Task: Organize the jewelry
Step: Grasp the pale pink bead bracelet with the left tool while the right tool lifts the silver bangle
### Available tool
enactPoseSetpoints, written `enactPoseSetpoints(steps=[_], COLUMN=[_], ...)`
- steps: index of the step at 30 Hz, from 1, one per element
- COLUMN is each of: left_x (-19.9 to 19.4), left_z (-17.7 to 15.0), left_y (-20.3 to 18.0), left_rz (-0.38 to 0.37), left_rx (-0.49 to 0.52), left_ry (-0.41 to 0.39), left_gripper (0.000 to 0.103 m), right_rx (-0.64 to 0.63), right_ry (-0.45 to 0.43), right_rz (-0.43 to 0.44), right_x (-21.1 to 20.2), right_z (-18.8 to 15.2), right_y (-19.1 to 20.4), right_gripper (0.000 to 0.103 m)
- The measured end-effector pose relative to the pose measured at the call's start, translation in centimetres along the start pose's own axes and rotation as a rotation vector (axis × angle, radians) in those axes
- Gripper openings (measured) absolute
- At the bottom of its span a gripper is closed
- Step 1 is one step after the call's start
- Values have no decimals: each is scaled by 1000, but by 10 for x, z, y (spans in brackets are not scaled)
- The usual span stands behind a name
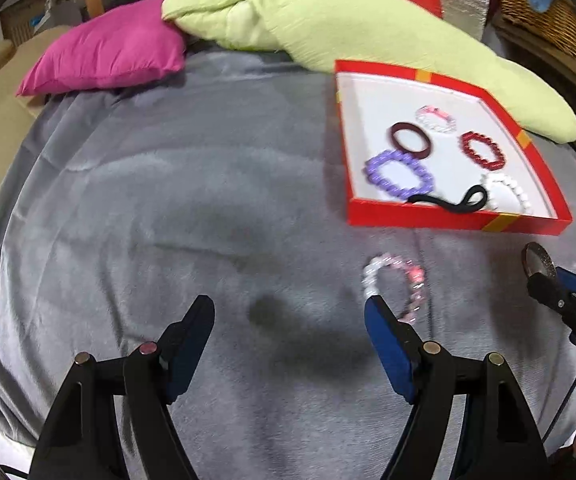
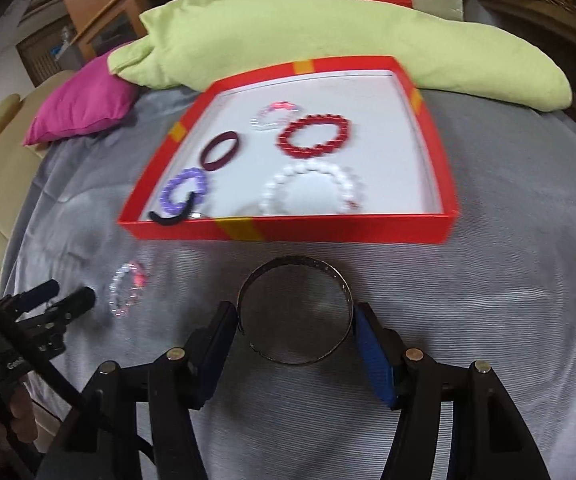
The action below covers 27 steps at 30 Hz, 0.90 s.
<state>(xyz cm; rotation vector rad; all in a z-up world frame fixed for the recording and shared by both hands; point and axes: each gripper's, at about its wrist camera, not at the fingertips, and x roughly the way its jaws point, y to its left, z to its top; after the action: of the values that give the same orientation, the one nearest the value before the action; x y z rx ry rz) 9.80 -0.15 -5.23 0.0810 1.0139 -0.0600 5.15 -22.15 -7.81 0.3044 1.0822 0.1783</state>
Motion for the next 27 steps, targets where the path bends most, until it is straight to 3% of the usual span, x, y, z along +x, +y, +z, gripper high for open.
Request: enactPoseSetpoints(steps=[15, 24, 26, 27], left_x=[16, 21, 20, 18], left_z=[-3, -2, -2, -3], left_y=[-36, -42, -43, -43], left_rz=[-112, -133, -136, -142], left_rx=[40, 46, 54, 60], left_ry=[45, 15, 3, -5], left_gripper=[78, 80, 72, 60], right_rx=[-72, -84, -85, -85], right_ry=[14, 11, 11, 11], right_rz=[-10, 2, 1, 1], right_x=[-2, -3, -3, -4], right_z=[-7, -8, -8, -8], right_y=[-4, -7, -7, -6], right_gripper=[64, 65, 65, 65])
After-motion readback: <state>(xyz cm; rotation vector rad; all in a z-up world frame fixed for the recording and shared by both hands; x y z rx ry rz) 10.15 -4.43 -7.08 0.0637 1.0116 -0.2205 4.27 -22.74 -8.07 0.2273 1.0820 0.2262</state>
